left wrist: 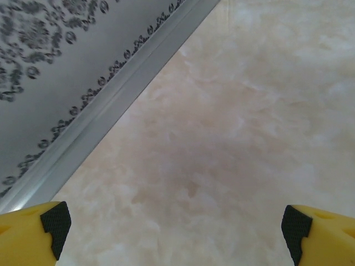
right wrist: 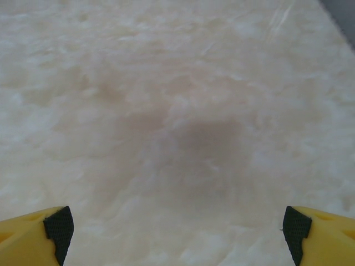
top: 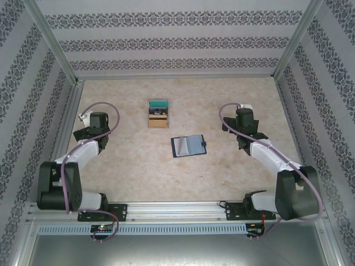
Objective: Take the credit cards out of the card holder
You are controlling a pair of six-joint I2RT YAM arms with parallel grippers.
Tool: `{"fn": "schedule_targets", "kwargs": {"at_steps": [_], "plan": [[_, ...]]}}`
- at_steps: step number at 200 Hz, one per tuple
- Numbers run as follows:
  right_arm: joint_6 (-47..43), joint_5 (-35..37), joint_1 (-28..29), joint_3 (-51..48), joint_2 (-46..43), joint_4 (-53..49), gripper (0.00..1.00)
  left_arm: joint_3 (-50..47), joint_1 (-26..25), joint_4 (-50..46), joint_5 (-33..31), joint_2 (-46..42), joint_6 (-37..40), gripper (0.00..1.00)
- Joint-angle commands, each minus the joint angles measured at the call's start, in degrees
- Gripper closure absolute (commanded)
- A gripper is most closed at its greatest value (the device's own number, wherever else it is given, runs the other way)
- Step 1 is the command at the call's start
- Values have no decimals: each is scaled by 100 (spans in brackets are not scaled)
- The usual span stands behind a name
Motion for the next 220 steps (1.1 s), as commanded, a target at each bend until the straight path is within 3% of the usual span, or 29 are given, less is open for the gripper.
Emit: {"fn": "schedule_targets", "kwargs": {"at_steps": [1,21,40,55,91,128,141,152,166,220], "plan": [[-503,569,-150,-268,314,1472,2,-181,196,1436,976,374,458,0],[-678,421,-332,-377,675,2146,2,-217,287,1678,1379,574,327,1],[-652,-18,-513,-571,812,2580,2,-572,349,2443,2215,505,509,1],[-729,-486,-594,-1192,930,3871,2,-746,345,2815,2657,450,701,1],[-880,-972,-621,-1691,1161,5004,2,-1324,307,3725,3020,234,922,0],[-916,-1079,-626,-1624,1098,4758,2,-1415,112,4231,3751,569,1482,0],[-916,-1082,-629,-1644,1118,4832,2,-1594,-109,5129,3772,1011,1760,1],[-921,-1082,-629,-1642,1106,4815,2,-1359,-148,4228,3607,789,1773,1],[-919,-1081,-630,-1642,1107,4822,2,-1397,-173,4468,3232,850,1643,1],[-923,-1082,-629,-1651,1106,4831,2,-1352,-178,4363,3288,860,1668,1]]}}
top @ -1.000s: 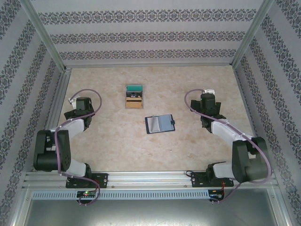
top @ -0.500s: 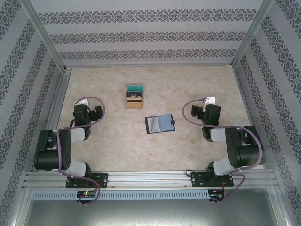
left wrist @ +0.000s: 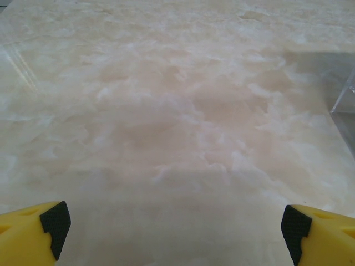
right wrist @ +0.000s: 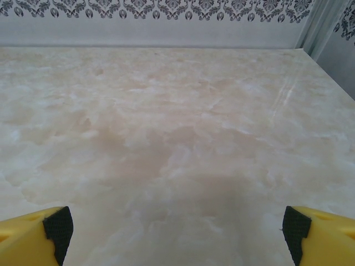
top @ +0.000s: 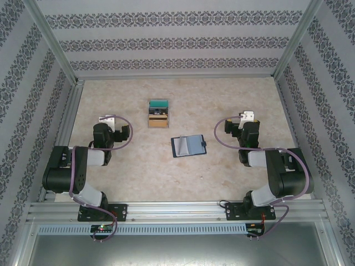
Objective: Take the credit cards out of the card holder
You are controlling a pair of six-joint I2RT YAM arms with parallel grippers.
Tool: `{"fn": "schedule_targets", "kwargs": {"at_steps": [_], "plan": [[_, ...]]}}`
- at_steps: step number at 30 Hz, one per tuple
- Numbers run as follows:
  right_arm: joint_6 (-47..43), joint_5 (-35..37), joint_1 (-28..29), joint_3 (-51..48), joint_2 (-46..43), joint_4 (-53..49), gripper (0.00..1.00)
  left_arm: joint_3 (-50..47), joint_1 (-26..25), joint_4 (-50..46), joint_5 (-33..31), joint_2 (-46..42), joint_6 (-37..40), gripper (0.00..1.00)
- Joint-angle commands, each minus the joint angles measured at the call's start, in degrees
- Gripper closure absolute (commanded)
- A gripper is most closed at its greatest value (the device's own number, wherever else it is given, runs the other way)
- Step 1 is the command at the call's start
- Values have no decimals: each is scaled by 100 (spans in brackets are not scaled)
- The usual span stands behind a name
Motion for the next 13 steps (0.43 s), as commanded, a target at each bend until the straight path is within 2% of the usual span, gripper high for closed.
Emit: {"fn": "schedule_targets", "kwargs": {"at_steps": [1,13], "plan": [[-36,-120,-19,-28,-8,201,2,46,-14,234,-8,4,127,1],[-8,-256,-79,8,-6,140,2,53,-16,222,-5,-3,133,1]]}}
